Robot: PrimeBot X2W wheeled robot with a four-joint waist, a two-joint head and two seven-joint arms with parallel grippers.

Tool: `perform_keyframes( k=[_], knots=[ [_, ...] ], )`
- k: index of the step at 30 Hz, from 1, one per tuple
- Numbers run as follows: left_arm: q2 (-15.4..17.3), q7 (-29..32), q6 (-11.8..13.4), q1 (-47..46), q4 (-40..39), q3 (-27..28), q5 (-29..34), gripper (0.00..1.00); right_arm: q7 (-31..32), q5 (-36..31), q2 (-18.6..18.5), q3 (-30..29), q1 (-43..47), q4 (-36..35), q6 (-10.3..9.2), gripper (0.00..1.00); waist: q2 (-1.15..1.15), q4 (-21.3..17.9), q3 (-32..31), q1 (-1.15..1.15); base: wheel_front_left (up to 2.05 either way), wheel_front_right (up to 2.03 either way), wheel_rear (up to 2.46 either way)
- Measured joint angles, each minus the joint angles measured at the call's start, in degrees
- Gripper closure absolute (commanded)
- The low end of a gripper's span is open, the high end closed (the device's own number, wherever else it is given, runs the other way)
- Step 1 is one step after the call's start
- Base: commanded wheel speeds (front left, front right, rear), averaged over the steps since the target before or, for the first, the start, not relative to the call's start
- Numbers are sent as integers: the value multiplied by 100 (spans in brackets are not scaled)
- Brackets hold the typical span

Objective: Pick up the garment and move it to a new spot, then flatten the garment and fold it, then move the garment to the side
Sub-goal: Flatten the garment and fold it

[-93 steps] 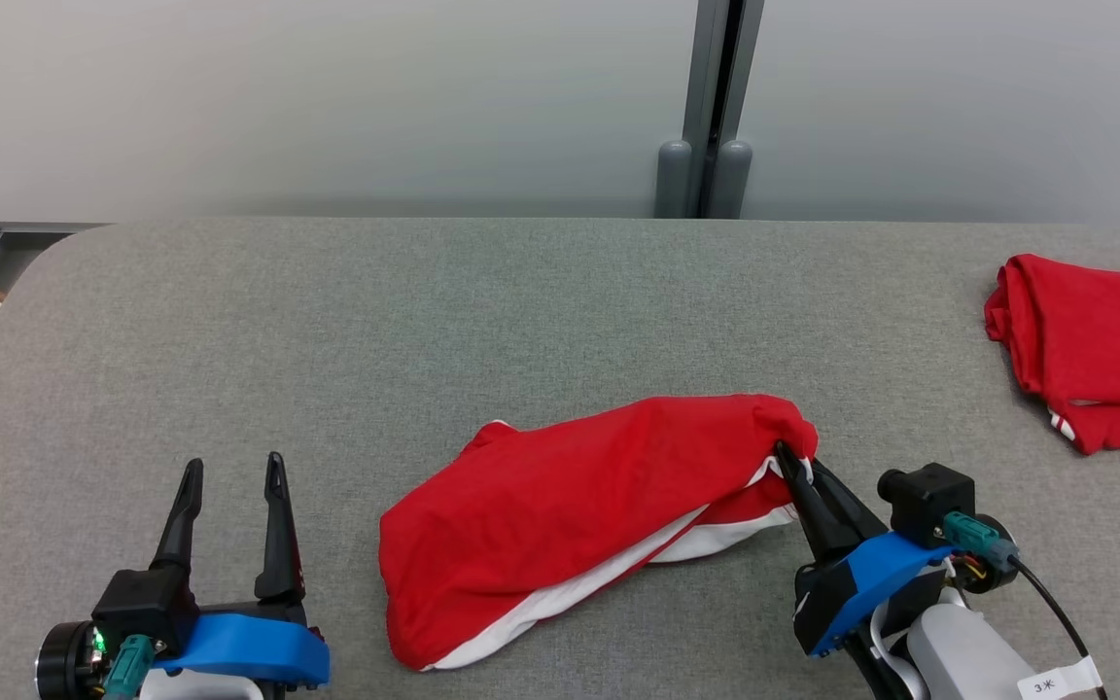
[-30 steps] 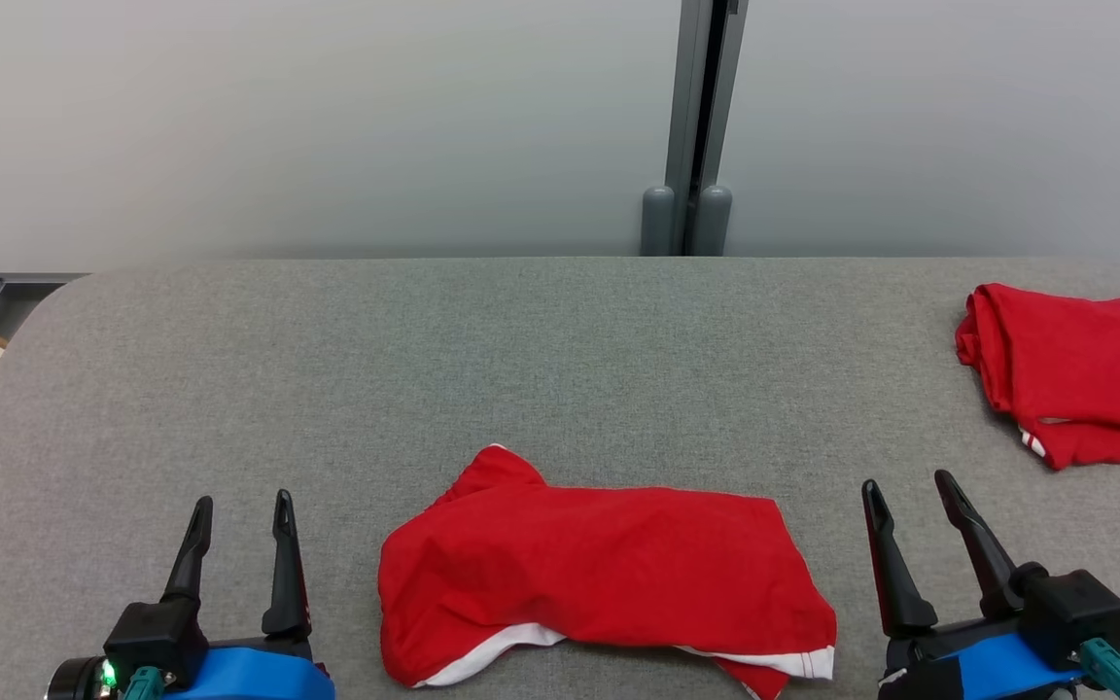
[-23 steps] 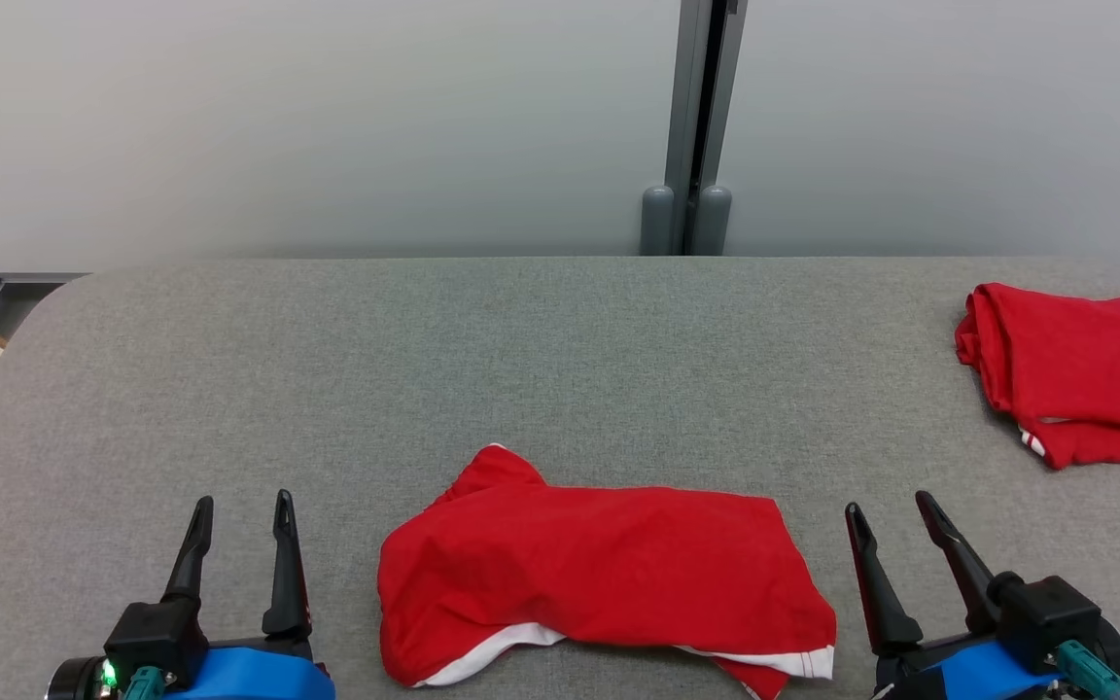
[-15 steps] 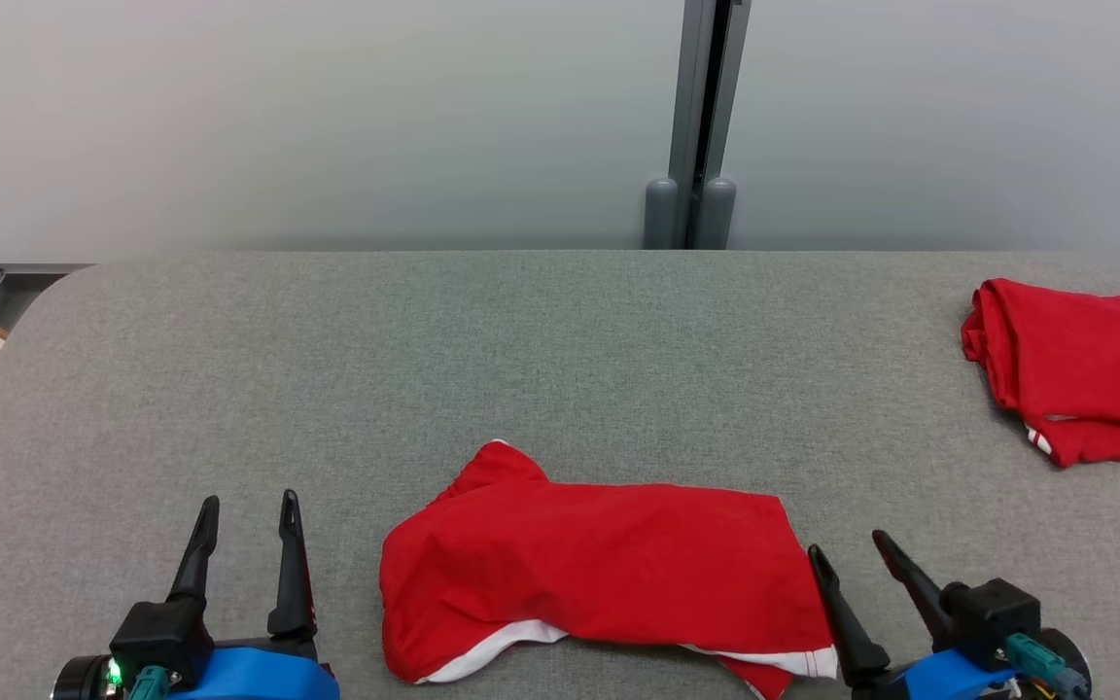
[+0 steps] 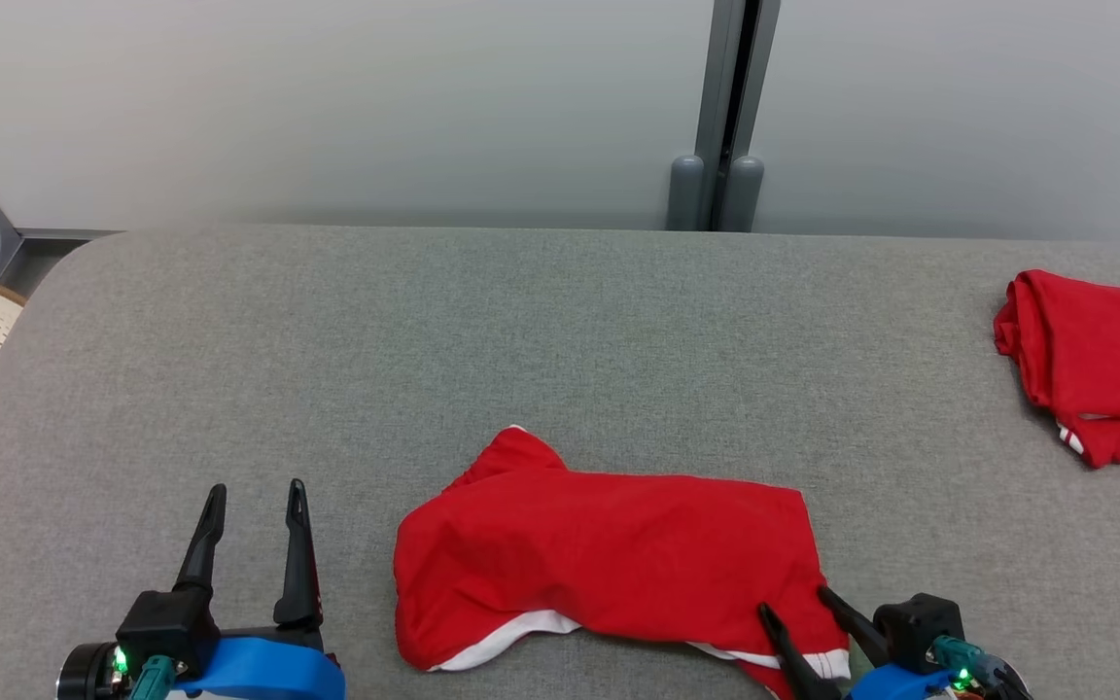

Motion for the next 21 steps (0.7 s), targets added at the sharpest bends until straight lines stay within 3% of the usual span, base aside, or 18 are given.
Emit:
perform_keyframes(
  k=[5, 6, 8, 21],
  knots=[
    [0, 0, -8, -14, 18, 3, 1, 0, 31, 167, -13, 155, -159, 387, 0, 1, 0, 40, -2, 0, 0, 0, 0],
    [0, 0, -8, -14, 23, 4, 0, 0, 8, 234, -16, 174, -176, 431, 0, 37, 0, 47, -9, 0, 0, 0, 0],
    [0, 0, -7, -14, 25, -2, -1, 0, 5, 353, -23, 263, -241, 531, 0, 100, 0, 55, -22, 0, 0, 0, 0],
    [0, 0, 20, -66, 7, -41, -44, 0, -501, 545, -164, 456, -1242, 586, 0, 100, 0, 93, 30, 0, 0, 0, 0]
  ],
)
